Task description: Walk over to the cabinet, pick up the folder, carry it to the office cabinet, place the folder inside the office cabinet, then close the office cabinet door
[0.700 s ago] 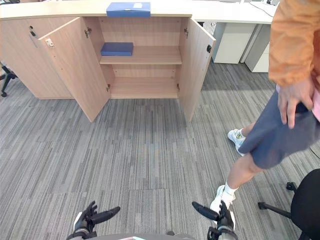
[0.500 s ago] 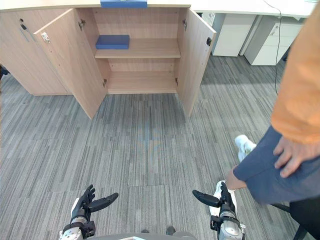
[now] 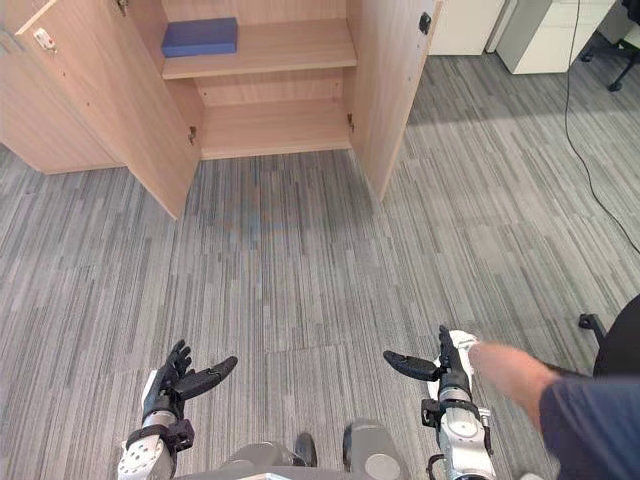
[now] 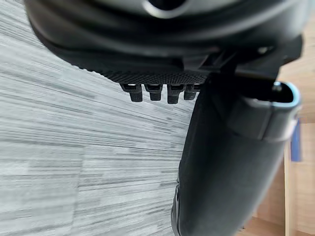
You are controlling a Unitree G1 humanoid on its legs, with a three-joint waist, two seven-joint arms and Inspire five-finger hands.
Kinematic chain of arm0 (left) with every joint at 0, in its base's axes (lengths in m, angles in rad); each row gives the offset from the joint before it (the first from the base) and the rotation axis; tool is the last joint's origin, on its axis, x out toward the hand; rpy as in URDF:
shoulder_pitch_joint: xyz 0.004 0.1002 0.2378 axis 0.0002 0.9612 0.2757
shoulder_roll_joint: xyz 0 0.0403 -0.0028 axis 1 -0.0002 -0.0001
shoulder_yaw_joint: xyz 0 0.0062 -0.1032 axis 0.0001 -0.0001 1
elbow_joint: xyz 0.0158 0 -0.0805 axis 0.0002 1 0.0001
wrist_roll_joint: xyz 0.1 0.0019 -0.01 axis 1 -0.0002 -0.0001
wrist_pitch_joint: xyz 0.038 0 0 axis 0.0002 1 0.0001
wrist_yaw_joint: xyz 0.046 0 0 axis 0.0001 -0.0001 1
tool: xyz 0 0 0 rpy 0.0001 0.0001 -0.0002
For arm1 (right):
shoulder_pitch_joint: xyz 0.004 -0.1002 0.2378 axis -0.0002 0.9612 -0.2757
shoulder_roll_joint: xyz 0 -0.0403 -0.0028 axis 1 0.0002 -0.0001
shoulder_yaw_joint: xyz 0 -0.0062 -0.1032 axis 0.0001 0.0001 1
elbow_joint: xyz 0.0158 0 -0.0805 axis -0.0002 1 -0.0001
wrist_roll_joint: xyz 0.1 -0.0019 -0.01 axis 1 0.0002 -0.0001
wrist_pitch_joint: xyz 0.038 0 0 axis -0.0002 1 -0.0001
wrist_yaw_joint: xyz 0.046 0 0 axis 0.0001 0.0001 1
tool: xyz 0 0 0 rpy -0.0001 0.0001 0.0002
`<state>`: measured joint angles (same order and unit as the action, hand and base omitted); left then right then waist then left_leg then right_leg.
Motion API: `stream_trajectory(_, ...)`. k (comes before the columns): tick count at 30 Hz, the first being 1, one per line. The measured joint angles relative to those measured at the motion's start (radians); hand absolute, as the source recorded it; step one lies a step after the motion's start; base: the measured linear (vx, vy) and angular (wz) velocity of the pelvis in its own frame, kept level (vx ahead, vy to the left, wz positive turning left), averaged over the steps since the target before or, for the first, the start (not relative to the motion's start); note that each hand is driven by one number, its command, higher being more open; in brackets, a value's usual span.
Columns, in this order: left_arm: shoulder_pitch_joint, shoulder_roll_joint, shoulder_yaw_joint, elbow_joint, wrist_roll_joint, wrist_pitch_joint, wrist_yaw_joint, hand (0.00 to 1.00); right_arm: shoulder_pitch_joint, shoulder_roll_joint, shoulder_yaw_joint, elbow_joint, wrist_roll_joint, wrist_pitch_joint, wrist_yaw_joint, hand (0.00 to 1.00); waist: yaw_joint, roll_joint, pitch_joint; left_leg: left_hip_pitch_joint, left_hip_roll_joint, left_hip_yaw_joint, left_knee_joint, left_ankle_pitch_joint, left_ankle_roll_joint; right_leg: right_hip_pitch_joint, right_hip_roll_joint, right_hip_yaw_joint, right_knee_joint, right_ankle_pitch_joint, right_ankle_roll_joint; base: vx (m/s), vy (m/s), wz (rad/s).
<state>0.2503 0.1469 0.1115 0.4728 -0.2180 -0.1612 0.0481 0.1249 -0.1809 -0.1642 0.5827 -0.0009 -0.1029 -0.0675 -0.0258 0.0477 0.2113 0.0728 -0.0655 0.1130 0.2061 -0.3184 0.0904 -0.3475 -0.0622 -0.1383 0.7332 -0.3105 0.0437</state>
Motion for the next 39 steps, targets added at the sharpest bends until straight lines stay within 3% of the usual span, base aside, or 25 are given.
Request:
stream_trajectory(2,-0.028,-0.001,-0.006,0.005,0.0,0.0,0.001,1.0,-0.003,-0.008,0.006,-0.008,0.003,0.0,0.0,1.0,-0.024,0.021,0.017,0.043,0.033,-0.055,-0.046,-0.001,-0.001,-0.077,0.009,-0.036,-0.108,0.012,-0.008,0.52,-0.088,0.78)
stream_trajectory(3,-0.057,-0.006,-0.015,0.009,0.0,0.0,0.003,1.0,-0.006,-0.024,0.011,-0.008,0.003,0.0,-0.001,1.0,-0.028,0.049,0.036,0.079,0.073,-0.082,-0.079,-0.003,-0.013,-0.111,0.027,-0.069,-0.22,0.063,-0.009,0.5,-0.137,0.81)
stream_trajectory(5,-0.086,0.003,-0.027,0.012,-0.001,-0.002,0.014,1.0,-0.001,-0.032,0.023,-0.011,0.003,0.0,-0.003,1.0,-0.03,0.042,0.044,0.12,0.1,-0.104,-0.088,-0.018,-0.076,-0.136,0.032,-0.073,-0.434,0.24,-0.01,0.56,-0.164,0.77)
stream_trajectory(6,-0.084,0.006,-0.031,0.02,0.0,-0.003,0.019,1.0,0.007,-0.031,0.025,-0.011,0.003,0.0,-0.004,1.0,-0.035,0.03,0.039,0.157,0.113,-0.111,-0.073,-0.045,-0.123,-0.13,0.018,-0.069,-0.455,0.429,-0.045,0.65,-0.211,0.53)
stream_trajectory(7,-0.101,-0.008,-0.034,0.05,0.0,-0.005,0.019,1.0,-0.014,-0.039,0.023,-0.005,0.003,0.004,-0.009,1.0,-0.04,0.058,0.049,0.15,0.148,-0.104,-0.007,-0.04,-0.16,-0.134,0.031,-0.099,-0.367,0.386,-0.087,0.64,-0.218,0.47)
stream_trajectory(8,-0.107,-0.007,-0.037,0.059,0.001,-0.005,0.016,1.0,-0.021,-0.036,0.023,-0.01,0.003,0.002,-0.011,1.0,-0.044,0.054,0.05,0.123,0.149,-0.092,0.059,-0.017,-0.196,-0.131,0.025,-0.104,-0.343,0.345,-0.09,0.74,-0.298,0.29)
stream_trajectory(10,-0.108,-0.02,-0.045,0.077,0.001,-0.004,0.014,1.0,-0.03,-0.036,0.026,-0.01,0.003,0.001,-0.011,1.0,-0.044,0.052,0.054,0.002,0.174,-0.044,0.379,0.129,-0.214,-0.05,0.03,-0.111,-0.352,0.278,-0.101,0.61,-0.266,0.2)
stream_trajectory(11,-0.101,-0.026,-0.042,0.081,0.0,-0.007,0.011,1.0,-0.036,-0.034,0.041,0.001,0.003,0.002,-0.014,1.0,-0.037,0.044,0.068,-0.088,0.227,-0.009,0.627,0.181,-0.207,0.054,0.05,-0.111,-0.416,0.264,-0.108,0.59,-0.226,0.01)
stream_trajectory(12,-0.1,-0.023,-0.042,0.081,0.0,-0.007,0.007,1.0,-0.04,-0.028,0.056,0.008,0.003,0.001,-0.019,1.0,-0.018,0.034,0.078,-0.168,0.271,0.039,0.803,0.141,-0.176,0.154,0.07,-0.103,-0.484,0.261,-0.113,0.56,-0.211,-0.1)
stream_trajectory(14,-0.1,-0.023,-0.042,0.08,0.0,-0.009,-0.002,1.0,-0.05,-0.02,0.064,0.008,0.004,-0.004,-0.019,1.0,0.01,0.006,0.093,-0.277,0.302,0.115,0.873,0.101,-0.144,0.285,0.079,-0.075,-0.587,0.259,-0.116,0.58,-0.178,-0.29)
stream_trajectory(16,-0.097,-0.023,-0.041,0.078,0.0,-0.009,-0.006,1.0,-0.073,-0.018,0.065,0.012,0.007,-0.007,-0.02,1.0,0.031,-0.004,0.098,-0.378,0.294,0.154,0.751,0.08,-0.129,0.365,0.081,-0.039,-0.665,0.258,-0.116,0.49,-0.073,-0.52)
stream_trajectory(18,-0.093,-0.022,-0.039,0.077,0.0,-0.008,-0.006,1.0,-0.104,-0.019,0.066,0.029,0.008,-0.007,-0.02,1.0,0.05,-0.007,0.101,-0.453,0.246,0.13,0.429,0.092,-0.139,0.418,0.073,0.011,-0.71,0.238,-0.1,0.47,0.04,-0.71)
stream_trajectory(19,-0.089,-0.024,-0.038,0.081,0.001,-0.005,-0.006,1.0,-0.116,-0.017,0.059,0.05,0.008,-0.007,-0.021,1.0,0.052,-0.008,0.101,-0.453,0.212,0.085,0.189,0.155,-0.153,0.456,0.063,0.03,-0.722,0.218,-0.081,0.5,0.11,-0.5)
stream_trajectory(21,-0.08,-0.025,-0.038,0.081,0.0,-0.004,-0.003,1.0,-0.111,-0.015,0.054,0.084,0.008,-0.006,-0.032,1.0,0.056,-0.003,0.098,-0.455,0.199,0.042,-0.03,0.249,-0.168,0.523,0.056,0.051,-0.737,0.17,-0.038,0.58,0.227,-0.48)
stream_trajectory(22,-0.08,-0.024,-0.035,0.086,0.001,-0.001,0.0,1.0,-0.096,-0.012,0.056,0.097,0.008,-0.005,-0.037,1.0,0.061,-0.011,0.094,-0.45,0.191,0.038,-0.009,0.354,-0.15,0.567,0.039,0.062,-0.739,0.14,-0.008,0.55,0.272,-0.41)
stream_trajectory(24,-0.087,-0.022,-0.027,0.086,0.002,0.0,0.0,1.0,-0.068,-0.001,0.055,0.098,0.007,-0.002,-0.04,1.0,0.052,-0.049,0.065,-0.459,0.139,0.043,0.024,0.426,-0.072,0.573,-0.023,0.06,-0.718,0.117,0.03,0.59,0.283,0.0)
stream_trajectory(26,-0.103,-0.028,-0.028,0.081,0.011,0.001,0.001,1.0,-0.056,0.003,0.041,0.106,0.007,0.004,-0.038,1.0,0.042,-0.055,0.062,-0.478,0.112,0.055,0.139,0.32,-0.049,0.538,-0.065,0.066,-0.586,0.105,0.05,0.59,0.29,0.08)
stream_trajectory(27,-0.095,-0.03,-0.03,0.083,0.016,0.003,0.0,1.0,-0.049,0.012,0.032,0.114,0.007,0.007,-0.038,1.0,0.043,-0.057,0.063,-0.436,0.096,0.07,0.18,0.246,-0.036,0.492,-0.091,0.082,-0.391,0.099,0.06,0.58,0.297,-0.13)
stream_trajectory(29,-0.081,-0.021,-0.032,0.084,0.033,0.006,0.0,1.0,-0.038,0.028,0.037,0.116,0.007,0.007,-0.037,1.0,0.028,-0.066,0.059,-0.315,0.049,0.079,0.183,0.154,-0.008,0.323,-0.158,0.1,0.083,0.201,0.111,0.62,0.298,-0.03)
stream_trajectory(31,-0.078,-0.007,-0.033,0.083,0.043,0.006,0.014,1.0,-0.037,0.031,0.071,0.133,0.007,0.011,-0.035,1.0,0.023,-0.063,0.059,-0.211,0.04,0.08,0.17,0.1,0.006,0.196,-0.162,0.095,0.305,0.135,0.052,0.54,0.18,0.01)
stream_trajectory(34,-0.084,0.02,-0.035,0.083,0.043,0.004,0.027,1.0,-0.041,0.05,0.104,0.13,0.006,0.01,-0.03,1.0,0.007,-0.061,0.06,-0.062,0.039,0.062,0.056,0.084,0.009,0.04,-0.114,0.024,0.236,0.054,0.02,0.49,0.064,0.13)
stream_trajectory(36,-0.097,0.029,-0.042,0.09,0.042,0.004,0.028,1.0,-0.051,0.054,0.104,0.131,0.006,0.009,-0.024,1.0,-0.024,-0.054,0.065,0.031,0.054,0.029,-0.014,0.084,0.005,-0.004,-0.032,-0.009,-0.144,0.075,0.011,0.66,-0.037,0.53)
stream_trajectory(37,-0.102,0.028,-0.044,0.09,0.042,0.004,0.028,1.0,-0.047,0.052,0.102,0.13,0.006,0.009,-0.025,1.0,-0.025,-0.056,0.064,0.051,0.054,0.026,-0.025,0.078,-0.006,-0.006,-0.017,-0.008,-0.252,0.11,0.005,0.57,-0.068,0.65)
stream_trajectory(38,-0.106,0.028,-0.058,0.091,0.043,0.004,0.028,1.0,-0.032,0.046,0.101,0.127,0.005,0.009,-0.027,1.0,-0.027,-0.062,0.06,0.086,0.052,0.014,-0.025,0.047,-0.059,0.001,0.013,0.004,-0.442,0.263,-0.026,0.6,-0.102,0.73)
stream_trajectory(39,-0.117,0.017,-0.072,0.112,0.046,0.003,0.027,1.0,-0.011,0.032,0.099,0.133,0.003,0.011,-0.027,1.0,-0.034,-0.055,0.054,0.115,0.057,-0.003,-0.004,0.017,-0.103,0.018,0.014,0.008,-0.435,0.378,-0.068,0.6,-0.087,0.6)
